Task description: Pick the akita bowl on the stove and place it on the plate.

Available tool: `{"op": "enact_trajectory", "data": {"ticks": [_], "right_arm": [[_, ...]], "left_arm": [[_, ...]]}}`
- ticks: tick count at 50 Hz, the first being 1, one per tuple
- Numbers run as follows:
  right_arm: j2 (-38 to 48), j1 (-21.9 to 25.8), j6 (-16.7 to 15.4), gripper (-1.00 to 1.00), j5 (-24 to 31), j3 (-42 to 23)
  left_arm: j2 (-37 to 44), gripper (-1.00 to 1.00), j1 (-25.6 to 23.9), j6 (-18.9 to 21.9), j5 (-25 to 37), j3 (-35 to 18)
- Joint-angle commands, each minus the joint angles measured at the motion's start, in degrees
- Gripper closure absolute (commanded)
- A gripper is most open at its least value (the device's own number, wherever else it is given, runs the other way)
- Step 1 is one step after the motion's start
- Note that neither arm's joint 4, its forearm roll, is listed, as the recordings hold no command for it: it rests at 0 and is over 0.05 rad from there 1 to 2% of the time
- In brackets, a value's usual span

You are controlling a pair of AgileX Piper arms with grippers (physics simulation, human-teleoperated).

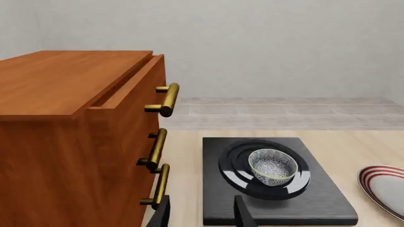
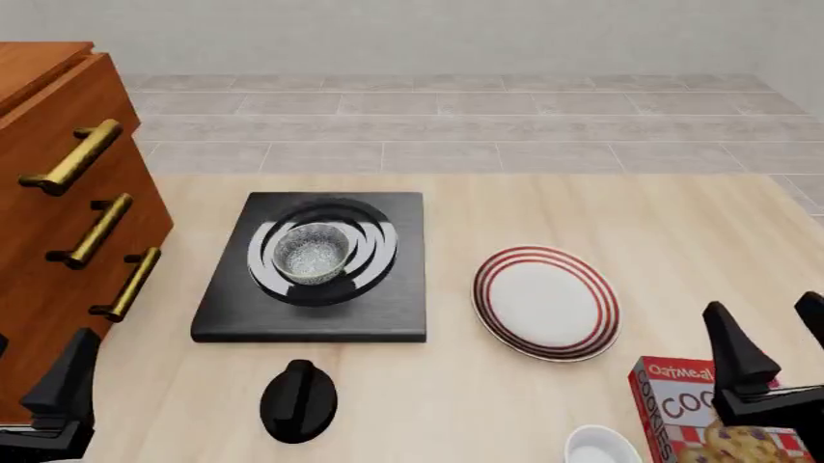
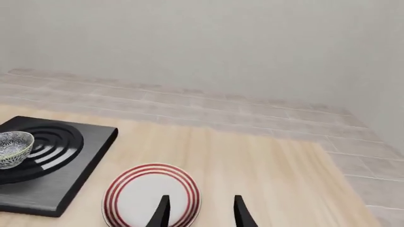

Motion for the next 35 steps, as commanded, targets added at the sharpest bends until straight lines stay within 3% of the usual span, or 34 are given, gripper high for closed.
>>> {"op": "enact_trajectory", "data": {"ticks": [1, 6, 20, 23, 35], "right_arm": [[8.08, 3.29, -3.21, -1.0, -1.52, -7.23], [12.19, 5.38, -4.74, -1.0, -0.97, -10.83], [25.9, 9.93, -4.28, -1.0, -0.15, -21.08], [30.75, 11.35, -6.09, -1.0, -0.05, -22.99], [37.53, 16.22, -6.13, -1.0, 1.47, -30.2]], "left_arm": [[0.01, -1.0, 0.0, 0.0, 0.0, -0.01], [0.01, -1.0, 0.0, 0.0, 0.0, -0.01], [0.01, -1.0, 0.0, 0.0, 0.0, -0.01], [0.01, -1.0, 0.0, 0.0, 0.0, -0.01], [0.01, -1.0, 0.0, 0.0, 0.0, -0.01]]}}
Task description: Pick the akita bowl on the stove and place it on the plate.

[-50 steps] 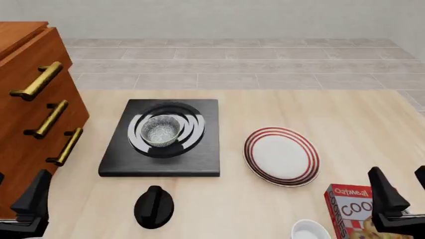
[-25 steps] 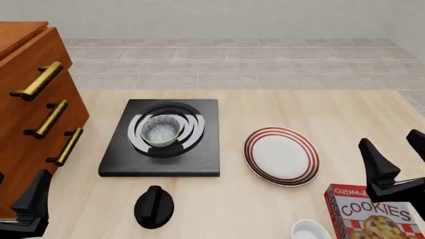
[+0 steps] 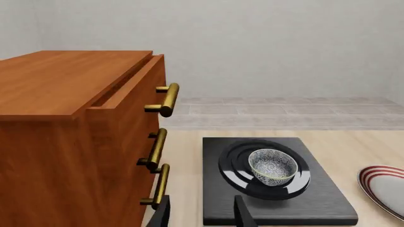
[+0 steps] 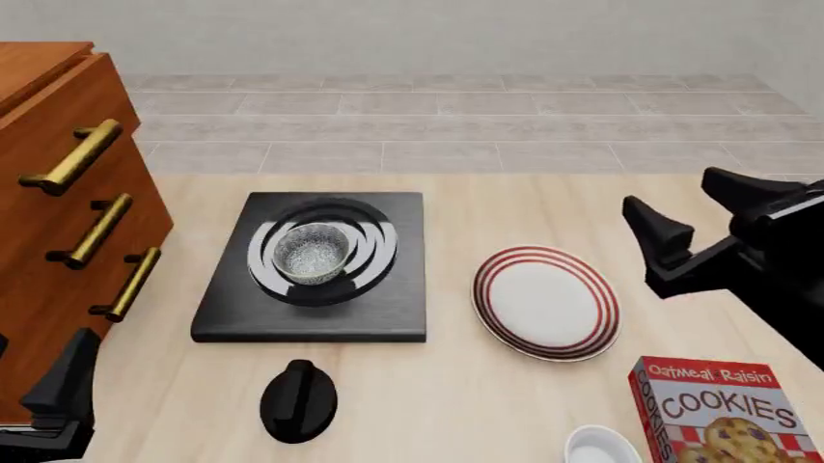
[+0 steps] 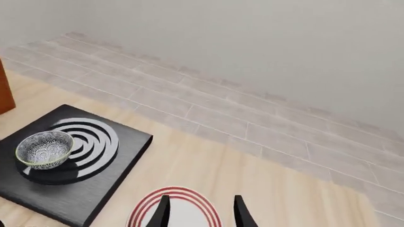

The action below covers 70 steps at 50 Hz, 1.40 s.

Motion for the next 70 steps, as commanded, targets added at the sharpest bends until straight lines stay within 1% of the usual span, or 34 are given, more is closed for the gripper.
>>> {"op": "enact_trajectory", "data": {"ticks": [1, 2, 4, 7, 8, 10, 11, 12, 13, 15, 18, 26, 28, 29, 30, 31, 32, 33, 34, 36, 42, 44, 46, 47, 48, 52, 54, 55, 56, 57, 59, 60, 65, 70], "right_arm": [[8.95, 4.83, -0.64, -1.0, 1.72, -7.97], [11.21, 7.25, -1.9, -1.0, 1.65, -8.89], [11.91, 7.02, -2.07, -1.0, 1.51, -9.35], [13.88, 8.34, -2.16, -1.0, 1.66, -10.75], [14.54, 9.44, -1.2, -1.0, 2.15, -11.7], [15.67, 9.68, -1.57, -1.0, 2.32, -12.57], [15.54, 11.31, 1.03, -1.0, 3.03, -13.69], [17.03, 11.04, 1.98, -1.0, 4.04, -15.06], [18.0, 11.58, -0.08, -1.0, 4.04, -15.33], [17.92, 13.68, 1.42, -1.0, 4.73, -17.12], [19.94, 13.08, 1.2, -1.0, 6.15, -19.64], [22.89, 17.68, 4.05, -1.0, 8.9, -23.44], [24.22, 18.16, 3.66, -1.0, 9.81, -24.53], [24.3, 19.28, 5.19, -1.0, 10.28, -25.05], [25.34, 19.56, 4.08, -1.0, 10.96, -25.63], [25.35, 19.56, 4.08, -1.0, 10.96, -25.65], [25.97, 19.53, 2.47, -1.0, 10.97, -25.82], [26.87, 20.9, 2.19, -1.0, 12.11, -26.82], [27.11, 20.56, 1.48, -1.0, 12.13, -27.07], [26.91, 21.02, 2.95, -1.0, 12.68, -27.91], [29.23, 22.37, 3.88, -1.0, 14.79, -30.59], [31.14, 22.63, 3.55, -1.0, 15.82, -31.64], [32.13, 23.4, 5.41, -1.0, 16.69, -32.67], [32.71, 23.23, 4.8, -1.0, 16.87, -32.98], [33.28, 23.31, 5.89, -1.0, 17.28, -33.75], [35.25, 23.24, 6.77, -1.0, 18.58, -35.89], [36.3, 22.9, 8.2, -1.0, 19.25, -37.36], [36.58, 23.11, 7.73, -1.0, 19.36, -37.57], [37.4, 22.89, 8.39, -1.0, 19.77, -38.36], [37.76, 23.11, 7.75, -1.0, 19.93, -38.58], [38.14, 23.55, 9.18, -1.0, 20.14, -39.52], [38.84, 23.81, 8.22, -1.0, 20.55, -39.94], [41.59, 24.31, 8.54, -1.0, 21.5, -42.12], [44.38, 25.21, 10.5, -1.0, 22.58, -44.19]], "left_arm": [[0.0, -1.0, 0.0, 0.0, 0.0, 0.0], [0.0, -1.0, 0.0, 0.0, 0.0, 0.0], [0.0, -1.0, 0.0, 0.0, 0.0, 0.0], [0.0, -1.0, 0.0, 0.0, 0.0, 0.0], [0.0, -1.0, 0.0, 0.0, 0.0, 0.0], [0.0, -1.0, 0.0, 0.0, 0.0, 0.0], [0.0, -1.0, 0.0, 0.0, 0.0, 0.0], [0.0, -1.0, 0.0, 0.0, 0.0, 0.0], [0.0, -1.0, 0.0, 0.0, 0.0, 0.0], [0.0, -1.0, 0.0, 0.0, 0.0, 0.0], [0.0, -1.0, 0.0, 0.0, 0.0, 0.0], [0.0, -1.0, 0.0, 0.0, 0.0, 0.0], [0.0, -1.0, 0.0, 0.0, 0.0, 0.0], [0.0, -1.0, 0.0, 0.0, 0.0, 0.0], [0.0, -1.0, 0.0, 0.0, 0.0, 0.0], [0.0, -1.0, 0.0, 0.0, 0.0, 0.0], [0.0, -1.0, 0.0, 0.0, 0.0, 0.0], [0.0, -1.0, 0.0, 0.0, 0.0, 0.0], [0.0, -1.0, 0.0, 0.0, 0.0, 0.0], [0.0, -1.0, 0.0, 0.0, 0.0, 0.0], [0.0, -1.0, 0.0, 0.0, 0.0, 0.0], [0.0, -1.0, 0.0, 0.0, 0.0, 0.0], [0.0, -1.0, 0.0, 0.0, 0.0, 0.0], [0.0, -1.0, 0.0, 0.0, 0.0, 0.0], [0.0, -1.0, 0.0, 0.0, 0.0, 0.0], [0.0, -1.0, 0.0, 0.0, 0.0, 0.0], [0.0, -1.0, 0.0, 0.0, 0.0, 0.0], [0.0, -1.0, 0.0, 0.0, 0.0, 0.0], [0.0, -1.0, 0.0, 0.0, 0.0, 0.0], [0.0, -1.0, 0.0, 0.0, 0.0, 0.0], [0.0, -1.0, 0.0, 0.0, 0.0, 0.0], [0.0, -1.0, 0.0, 0.0, 0.0, 0.0], [0.0, -1.0, 0.0, 0.0, 0.0, 0.0], [0.0, -1.0, 0.0, 0.0, 0.0, 0.0]]}}
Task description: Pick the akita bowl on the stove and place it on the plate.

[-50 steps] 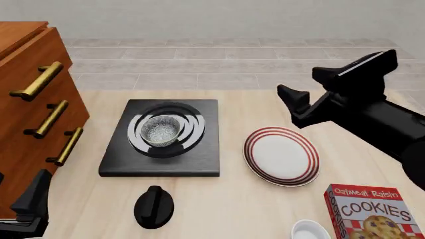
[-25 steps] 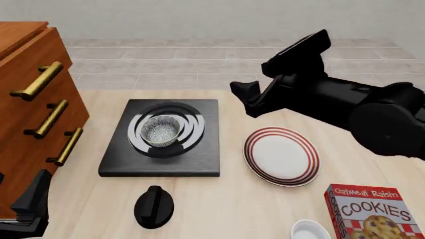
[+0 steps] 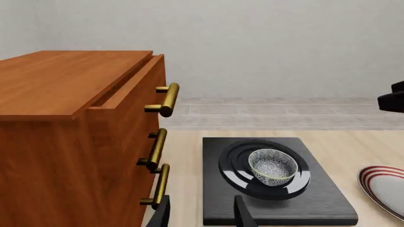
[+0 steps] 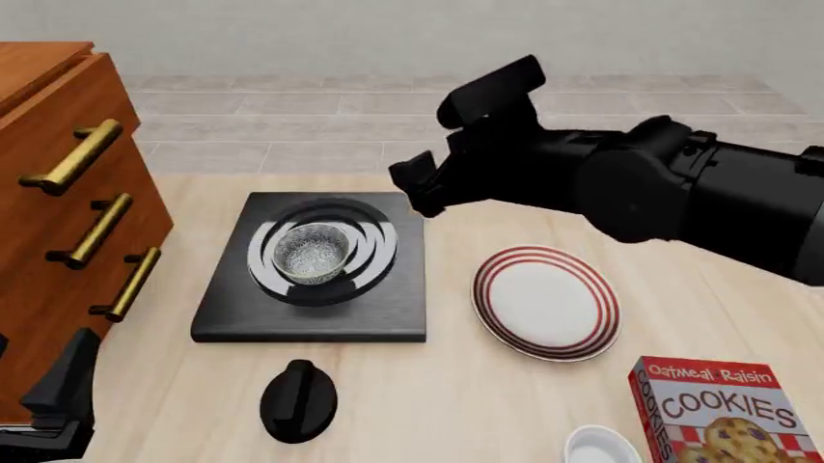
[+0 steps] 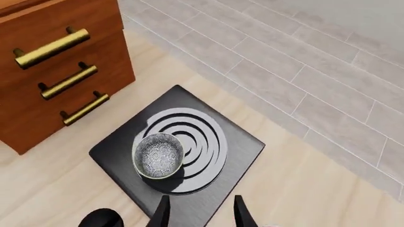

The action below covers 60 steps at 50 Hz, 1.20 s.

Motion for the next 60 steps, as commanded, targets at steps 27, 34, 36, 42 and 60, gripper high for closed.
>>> {"op": "enact_trajectory", "data": {"ticks": [27, 34, 36, 42, 60], "right_arm": [[15.52, 1.15, 2.95, -1.0, 7.28, -15.01], [18.2, 1.5, 3.41, -1.0, 8.07, -17.04], [18.49, 1.68, 3.65, -1.0, 8.26, -17.2], [20.8, 1.78, 3.68, -1.0, 8.91, -19.49], [30.03, 0.37, 3.09, -1.0, 14.93, -30.86]], "left_arm": [[0.0, -1.0, 0.0, 0.0, 0.0, 0.0], [0.0, -1.0, 0.0, 0.0, 0.0, 0.0], [0.0, -1.0, 0.0, 0.0, 0.0, 0.0], [0.0, -1.0, 0.0, 0.0, 0.0, 0.0], [0.0, -1.0, 0.0, 0.0, 0.0, 0.0]]}}
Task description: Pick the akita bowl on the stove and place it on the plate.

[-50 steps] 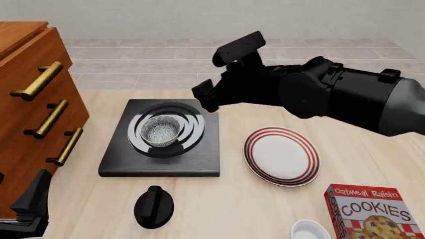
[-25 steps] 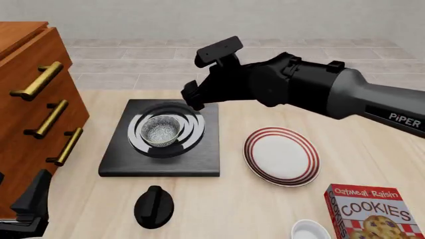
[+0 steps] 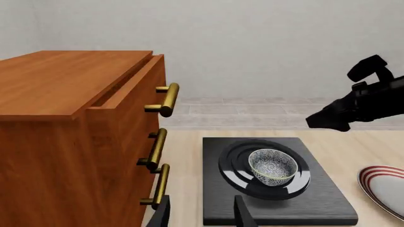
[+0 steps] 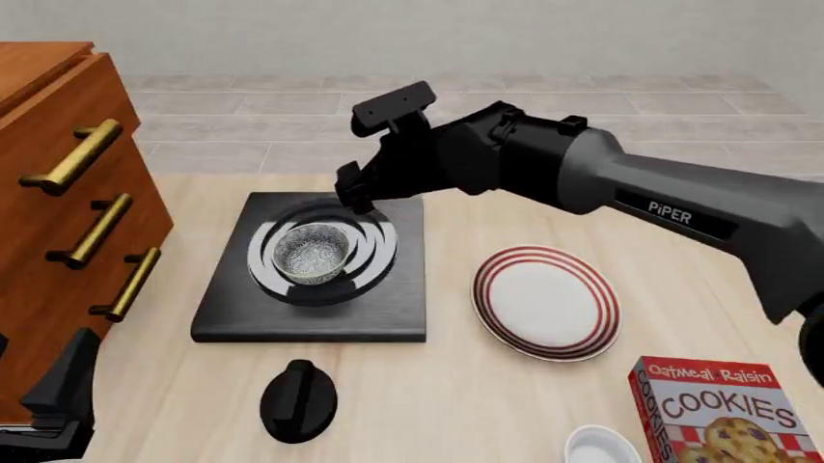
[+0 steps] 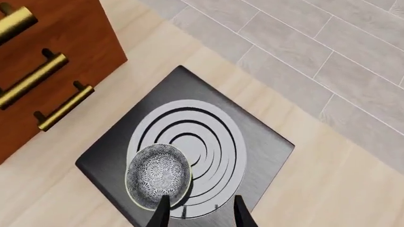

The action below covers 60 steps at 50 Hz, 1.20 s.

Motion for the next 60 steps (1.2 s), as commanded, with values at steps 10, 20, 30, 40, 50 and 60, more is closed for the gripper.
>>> {"op": "enact_trajectory", "data": {"ticks": [10, 20, 30, 40, 50, 60], "right_arm": [[7.65, -0.89, -0.49, -1.0, 5.17, -9.57], [9.32, -0.16, 0.29, -1.0, 5.64, -10.9], [10.41, 0.31, 0.99, -1.0, 4.85, -10.68], [11.6, 0.19, 1.66, -1.0, 3.82, -10.51], [12.87, 0.26, 2.54, -1.0, 2.69, -10.37], [13.78, 0.76, 3.06, -1.0, 2.05, -10.47]], "left_arm": [[0.0, -1.0, 0.0, 0.0, 0.0, 0.0], [0.0, -1.0, 0.0, 0.0, 0.0, 0.0], [0.0, -1.0, 0.0, 0.0, 0.0, 0.0], [0.0, -1.0, 0.0, 0.0, 0.0, 0.0], [0.0, -1.0, 0.0, 0.0, 0.0, 0.0], [0.0, -1.0, 0.0, 0.0, 0.0, 0.0]]}}
